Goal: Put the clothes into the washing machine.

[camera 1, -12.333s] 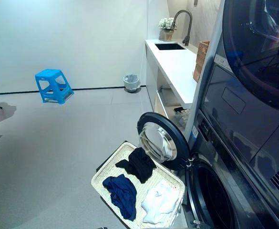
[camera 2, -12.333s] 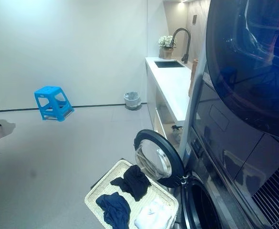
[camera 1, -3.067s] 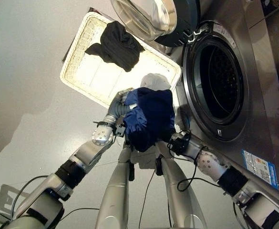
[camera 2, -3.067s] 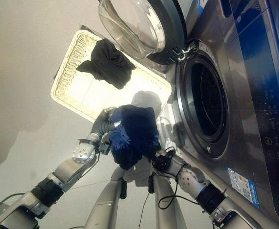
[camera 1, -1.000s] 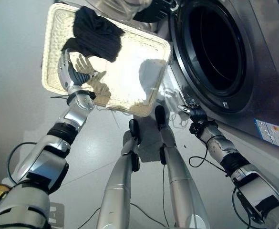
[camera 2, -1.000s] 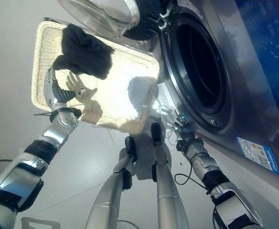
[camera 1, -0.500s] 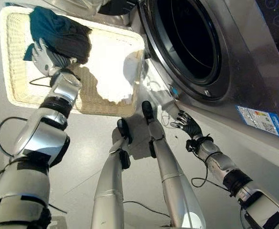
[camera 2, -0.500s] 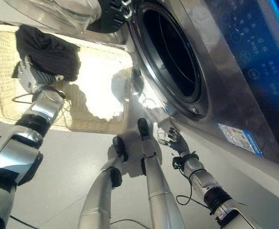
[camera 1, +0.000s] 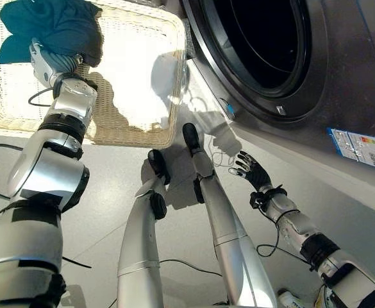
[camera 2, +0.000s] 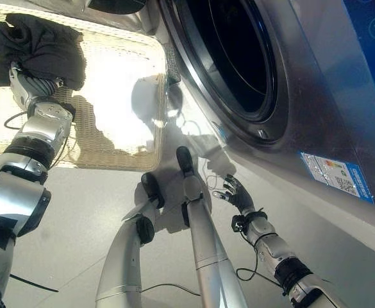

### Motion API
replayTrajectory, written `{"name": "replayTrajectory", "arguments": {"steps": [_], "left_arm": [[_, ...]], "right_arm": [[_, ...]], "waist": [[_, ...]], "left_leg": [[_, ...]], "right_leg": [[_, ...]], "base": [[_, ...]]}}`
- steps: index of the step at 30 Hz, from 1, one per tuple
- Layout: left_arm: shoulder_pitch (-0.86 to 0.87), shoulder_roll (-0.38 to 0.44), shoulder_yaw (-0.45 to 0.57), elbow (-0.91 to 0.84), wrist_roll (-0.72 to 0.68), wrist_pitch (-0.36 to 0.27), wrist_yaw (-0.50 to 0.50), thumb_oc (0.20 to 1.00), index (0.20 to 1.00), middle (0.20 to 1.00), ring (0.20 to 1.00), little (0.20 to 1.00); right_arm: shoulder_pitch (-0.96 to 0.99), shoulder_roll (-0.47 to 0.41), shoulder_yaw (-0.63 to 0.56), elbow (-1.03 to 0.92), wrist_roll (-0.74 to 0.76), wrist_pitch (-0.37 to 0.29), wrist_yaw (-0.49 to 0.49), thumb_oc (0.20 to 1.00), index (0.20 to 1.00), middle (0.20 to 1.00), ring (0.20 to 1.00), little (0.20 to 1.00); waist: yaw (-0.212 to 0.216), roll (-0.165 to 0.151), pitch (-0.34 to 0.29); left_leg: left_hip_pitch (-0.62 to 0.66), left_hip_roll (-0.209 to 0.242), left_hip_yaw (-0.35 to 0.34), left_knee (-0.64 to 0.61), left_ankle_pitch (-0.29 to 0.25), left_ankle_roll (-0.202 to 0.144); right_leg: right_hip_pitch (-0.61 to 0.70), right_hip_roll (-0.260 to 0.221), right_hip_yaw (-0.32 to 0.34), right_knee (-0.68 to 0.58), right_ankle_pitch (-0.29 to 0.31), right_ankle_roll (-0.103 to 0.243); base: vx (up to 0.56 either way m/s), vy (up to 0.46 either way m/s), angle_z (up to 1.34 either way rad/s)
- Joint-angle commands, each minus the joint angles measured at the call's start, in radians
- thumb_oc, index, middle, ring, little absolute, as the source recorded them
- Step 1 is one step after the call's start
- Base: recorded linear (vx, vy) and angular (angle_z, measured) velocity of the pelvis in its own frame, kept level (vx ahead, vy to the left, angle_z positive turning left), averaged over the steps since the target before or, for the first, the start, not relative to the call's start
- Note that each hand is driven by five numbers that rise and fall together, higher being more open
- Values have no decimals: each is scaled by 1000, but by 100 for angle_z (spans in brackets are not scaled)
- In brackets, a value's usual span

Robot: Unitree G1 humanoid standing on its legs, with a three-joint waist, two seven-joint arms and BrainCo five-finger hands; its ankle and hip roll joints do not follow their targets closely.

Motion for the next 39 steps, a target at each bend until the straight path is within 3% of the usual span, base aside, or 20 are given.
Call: {"name": "replayTrajectory", "arguments": {"steps": [1,3,4,5,6,8,9,11,13,15,18,20,21,25,30,33,35,36,39], "left_arm": [[-13,17,-6,25,-25,-12,-97,200,200,200,200,200],[-19,17,-13,24,-52,-33,-88,200,200,200,200,200],[-13,15,0,1,-117,-99,-56,200,200,200,200,200],[-11,15,4,-5,-130,-114,-52,200,200,200,200,200],[-3,12,23,-25,-171,-195,-31,200,200,200,200,200],[18,-4,86,-124,-349,-469,-32,200,200,200,200,200],[54,-29,152,-199,-453,-635,-69,200,200,200,200,200],[68,-37,164,-217,-462,-665,-74,200,200,200,200,200],[154,-84,232,-352,-500,-827,-62,200,200,200,200,200],[189,-87,262,-389,-516,-884,-78,200,200,200,200,200],[210,-88,274,-413,-514,-905,-79,200,200,200,200,200],[287,-76,319,-507,-460,-945,-69,200,200,200,200,200],[319,-77,341,-553,-421,-948,-67,200,200,200,200,200],[444,-100,392,-683,-348,-934,-128,200,200,200,200,200],[647,-183,422,-855,-283,-818,-366,200,200,200,200,200],[726,-180,421,-951,-280,-754,-477,200,200,200,200,200],[732,-180,422,-960,-283,-751,-486,200,200,200,200,200],[767,-179,423,-1020,-309,-708,-555,200,200,200,200,200],[802,-180,417,-1076,-270,-653,-563,200,200,200,200,200]], "right_arm": [[40,-9,1,-55,19,-11,24,1000,1000,1000,1000,1000],[38,-13,0,-55,14,-15,35,1000,1000,1000,1000,1000],[42,-11,1,-62,3,-21,44,1000,1000,1000,1000,1000],[43,-10,2,-63,2,-23,45,1000,1000,1000,1000,1000],[47,-5,3,-70,-4,-27,45,1000,1000,1000,1000,1000],[63,3,4,-90,-21,-39,44,1000,1000,1000,1000,1000],[78,18,3,-91,-34,-57,54,1000,1000,1000,1000,1000],[80,24,3,-89,-41,-61,56,1000,1000,1000,1000,1000],[79,54,-5,-112,-64,-69,63,1000,1000,1000,1000,1000],[81,63,-12,-126,-72,-74,67,1000,1000,1000,1000,1000],[90,62,-18,-141,-81,-71,71,1000,1000,1000,1000,1000],[124,66,-40,-222,-124,-68,78,1000,1000,1000,1000,1000],[131,67,-52,-255,-151,-69,74,1000,1000,1000,1000,1000],[153,83,-81,-330,-224,-95,60,1000,1000,1000,1000,1000],[139,119,-132,-421,-268,-78,31,1000,1000,1000,1000,1000],[110,116,-154,-459,-289,-61,27,1000,1000,1000,1000,1000],[106,115,-154,-462,-291,-59,25,1000,1000,1000,1000,1000],[78,110,-157,-477,-310,-43,6,1000,1000,1000,1000,1000],[40,103,-155,-478,-337,-24,-5,1000,1000,1000,1000,1000]], "waist": [[-18,-38,-19],[-19,-39,-19],[-18,-42,-19],[-18,-42,-19],[-16,-43,-19],[-10,-47,-19],[-2,-47,-19],[0,-46,-19],[21,-48,-19],[32,-46,-19],[36,-43,-19],[61,-27,-19],[65,-24,-19],[100,-2,-19],[167,36,-19],[196,58,-19],[199,61,-19],[215,74,-19],[231,85,-19]], "left_leg": [[16,-7,-2,85,-93,-94],[8,-8,-3,89,-95,-95],[12,-8,-5,88,-95,-98],[13,-8,-6,86,-95,-98],[22,-8,-6,78,-93,-99],[43,-7,-10,58,-85,-100],[66,-12,-17,42,-83,-100],[73,-14,-19,38,-82,-100],[131,-29,-32,-11,-64,-96],[164,-32,-38,-37,-55,-92],[184,-34,-41,-53,-48,-89],[247,-39,-53,-106,-26,-82],[250,-46,-44,-141,15,-76],[311,-52,-61,-221,51,-71],[394,-50,-88,-358,121,-78],[432,-41,-108,-438,166,-86],[436,-41,-110,-444,170,-87],[452,-39,-117,-470,186,-92],[469,-41,-129,-494,202,-98]], "right_leg": [[34,14,7,-46,-27,54],[27,16,11,-44,-24,54],[32,17,13,-42,-23,56],[34,17,13,-43,-24,56],[41,19,14,-46,-25,56],[60,24,17,-49,-31,53],[81,27,16,-52,-38,53],[88,27,15,-54,-38,53],[143,37,7,-75,-40,49],[169,38,0,-79,-44,48],[185,37,-4,-81,-46,47],[233,36,-17,-84,-59,45],[233,27,-21,-101,-36,42],[287,21,-43,-122,-49,40],[376,13,-93,-154,-73,38],[421,6,-127,-181,-82,34],[425,5,-130,-184,-83,34],[444,0,-143,-194,-88,32],[469,-6,-155,-211,-89,27]], "base": [[-3,51,1],[-2,21,0],[0,0,0],[0,0,0],[0,0,0],[-14,-17,0],[-28,-32,-1],[0,0,0],[-62,-82,2],[-48,-58,1],[-31,-39,6],[-90,-92,4],[-120,-77,1],[-74,-83,10],[-51,-169,26],[-54,-121,38],[-36,-51,28],[-74,-67,23],[-66,-50,24]]}}
